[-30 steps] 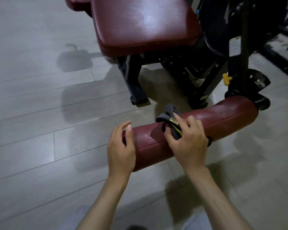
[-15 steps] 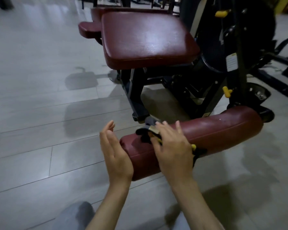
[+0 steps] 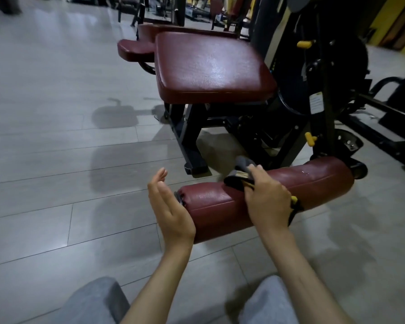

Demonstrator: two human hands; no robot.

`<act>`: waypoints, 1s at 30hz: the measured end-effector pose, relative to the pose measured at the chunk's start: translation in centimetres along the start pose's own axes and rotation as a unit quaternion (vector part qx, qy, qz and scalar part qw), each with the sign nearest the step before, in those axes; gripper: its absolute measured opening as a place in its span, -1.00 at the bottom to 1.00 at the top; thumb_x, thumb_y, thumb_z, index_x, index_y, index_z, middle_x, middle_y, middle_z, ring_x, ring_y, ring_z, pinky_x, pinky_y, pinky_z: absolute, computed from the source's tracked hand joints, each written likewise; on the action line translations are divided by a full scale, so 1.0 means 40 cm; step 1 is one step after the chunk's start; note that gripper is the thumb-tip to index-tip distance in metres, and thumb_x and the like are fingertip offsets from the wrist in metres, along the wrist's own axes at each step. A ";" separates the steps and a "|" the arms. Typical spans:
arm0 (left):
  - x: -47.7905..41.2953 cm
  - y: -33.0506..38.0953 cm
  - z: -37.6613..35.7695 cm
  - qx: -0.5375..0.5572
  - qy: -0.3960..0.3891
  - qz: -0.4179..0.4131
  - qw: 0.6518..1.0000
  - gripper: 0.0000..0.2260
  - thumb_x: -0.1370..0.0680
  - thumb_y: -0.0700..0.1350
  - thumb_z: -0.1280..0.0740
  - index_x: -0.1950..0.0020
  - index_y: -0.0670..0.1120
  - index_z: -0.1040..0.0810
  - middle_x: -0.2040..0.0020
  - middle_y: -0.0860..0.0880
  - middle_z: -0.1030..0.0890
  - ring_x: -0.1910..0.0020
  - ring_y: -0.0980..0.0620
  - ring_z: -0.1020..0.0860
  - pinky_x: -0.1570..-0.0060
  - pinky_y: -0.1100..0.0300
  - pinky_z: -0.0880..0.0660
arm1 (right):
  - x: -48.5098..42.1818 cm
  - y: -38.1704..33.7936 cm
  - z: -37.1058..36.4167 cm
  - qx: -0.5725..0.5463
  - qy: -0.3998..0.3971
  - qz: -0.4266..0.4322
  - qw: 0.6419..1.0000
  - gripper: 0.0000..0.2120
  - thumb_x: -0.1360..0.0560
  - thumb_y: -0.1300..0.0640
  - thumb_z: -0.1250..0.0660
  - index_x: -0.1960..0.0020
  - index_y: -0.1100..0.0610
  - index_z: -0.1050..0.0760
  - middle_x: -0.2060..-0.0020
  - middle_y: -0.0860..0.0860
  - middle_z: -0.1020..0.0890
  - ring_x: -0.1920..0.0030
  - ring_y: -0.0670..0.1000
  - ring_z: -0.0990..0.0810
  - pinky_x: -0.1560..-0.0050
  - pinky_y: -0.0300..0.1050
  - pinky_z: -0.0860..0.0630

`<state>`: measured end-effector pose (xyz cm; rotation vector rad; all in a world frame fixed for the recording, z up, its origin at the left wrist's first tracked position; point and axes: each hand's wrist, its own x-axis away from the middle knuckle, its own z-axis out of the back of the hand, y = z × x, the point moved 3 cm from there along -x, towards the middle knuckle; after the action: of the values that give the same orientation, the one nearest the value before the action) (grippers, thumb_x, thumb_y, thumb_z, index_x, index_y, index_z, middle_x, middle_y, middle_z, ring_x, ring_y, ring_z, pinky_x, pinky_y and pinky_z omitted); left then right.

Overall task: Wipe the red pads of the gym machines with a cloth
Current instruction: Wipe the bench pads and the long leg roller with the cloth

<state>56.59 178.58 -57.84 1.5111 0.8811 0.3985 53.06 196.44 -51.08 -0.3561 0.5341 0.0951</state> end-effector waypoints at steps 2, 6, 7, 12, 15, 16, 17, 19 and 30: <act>0.000 0.003 -0.002 0.005 -0.005 0.005 1.000 -0.49 -0.71 0.18 0.11 -0.47 -0.05 -0.38 -0.38 0.03 -0.49 -0.43 0.13 -0.40 -0.43 0.29 -0.29 | 0.039 -0.086 -0.027 -0.025 -0.005 0.032 0.999 -0.65 -0.45 0.31 -0.51 -0.22 0.17 -0.64 -0.12 0.14 -0.72 -0.05 0.12 -0.74 -0.01 -0.09 -0.63; -0.019 -0.007 0.034 0.036 -0.013 0.023 0.999 -0.54 -0.72 0.14 0.10 -0.45 -0.04 -0.37 -0.38 0.03 -0.47 -0.40 0.17 -0.40 -0.40 0.28 -0.32 | 0.107 -0.235 -0.063 -0.090 -0.011 0.116 0.989 -0.70 -0.50 0.21 -0.41 -0.22 0.21 -0.63 -0.13 0.13 -0.72 -0.12 0.07 -0.72 -0.11 -0.08 -0.63; -0.030 -0.013 0.053 0.038 -0.005 0.028 0.999 -0.56 -0.72 0.13 0.10 -0.43 -0.02 -0.38 -0.36 0.03 -0.48 -0.38 0.18 -0.41 -0.38 0.28 -0.33 | 0.119 -0.251 -0.071 -0.094 -0.008 0.139 0.986 -0.70 -0.53 0.17 -0.39 -0.24 0.21 -0.62 -0.16 0.13 -0.70 -0.17 0.08 -0.70 -0.18 -0.04 -0.64; -0.071 0.011 0.081 -0.025 0.001 0.015 1.000 -0.58 -0.73 0.16 0.09 -0.36 0.00 -0.42 -0.25 0.06 -0.51 -0.30 0.15 -0.45 -0.30 0.23 -0.36 | 0.109 -0.190 -0.064 -0.092 0.016 0.256 0.962 -0.67 -0.63 0.20 -0.18 -0.29 0.20 -0.61 -0.22 0.10 -0.68 -0.26 0.04 -0.65 -0.25 -0.07 -0.60; -0.081 0.062 0.001 -0.100 -0.084 -0.019 0.991 -0.64 -0.73 0.17 0.07 -0.20 0.07 -0.45 -0.06 0.16 -0.51 -0.13 0.26 -0.46 -0.16 0.25 -0.38 | 0.038 -0.056 -0.037 -0.052 0.012 0.230 0.972 -0.60 -0.48 0.36 -0.27 -0.28 0.19 -0.62 -0.17 0.10 -0.70 -0.17 0.06 -0.70 -0.19 -0.01 -0.64; -0.080 0.071 -0.022 -0.138 -0.114 -0.037 0.983 -0.66 -0.73 0.17 0.06 -0.14 0.09 -0.45 -0.01 0.17 -0.50 -0.07 0.26 -0.45 -0.12 0.23 -0.38 | 0.005 0.007 -0.027 -0.032 0.011 0.199 0.979 -0.56 -0.44 0.39 -0.31 -0.28 0.18 -0.62 -0.16 0.10 -0.71 -0.13 0.08 -0.71 -0.15 0.03 -0.66; -0.078 0.074 -0.039 -0.175 -0.145 -0.049 0.973 -0.67 -0.73 0.18 0.06 -0.09 0.10 -0.45 0.03 0.16 -0.49 -0.03 0.24 -0.45 -0.07 0.20 -0.39 | -0.027 0.072 -0.015 -0.007 0.008 0.161 0.987 -0.55 -0.43 0.40 -0.35 -0.29 0.16 -0.62 -0.13 0.09 -0.72 -0.07 0.10 -0.73 -0.07 0.06 -0.68; -0.070 0.063 -0.057 -0.212 -0.179 -0.038 0.960 -0.65 -0.72 0.22 0.05 -0.04 0.10 -0.46 0.08 0.17 -0.49 0.04 0.25 -0.45 0.04 0.22 -0.38 | -0.085 0.199 0.020 0.047 0.004 0.079 0.996 -0.59 -0.45 0.36 -0.40 -0.27 0.12 -0.62 -0.02 0.10 -0.74 0.06 0.17 -0.73 0.08 0.02 -0.65; -0.064 0.053 -0.061 -0.244 -0.183 -0.018 0.952 -0.46 -0.68 0.28 0.09 -0.01 -0.03 -0.54 0.06 -0.02 -0.61 0.10 0.16 -0.51 0.14 0.26 -0.40 | -0.007 0.006 -0.004 -0.094 -0.029 0.118 0.988 -0.57 -0.41 0.37 -0.46 -0.25 0.12 -0.64 -0.03 0.04 -0.75 0.02 0.01 -0.73 -0.06 -0.24 -0.56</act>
<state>53.84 178.57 -54.79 1.0601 0.4685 0.2706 52.70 196.62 -51.14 -0.4709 0.5092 0.3846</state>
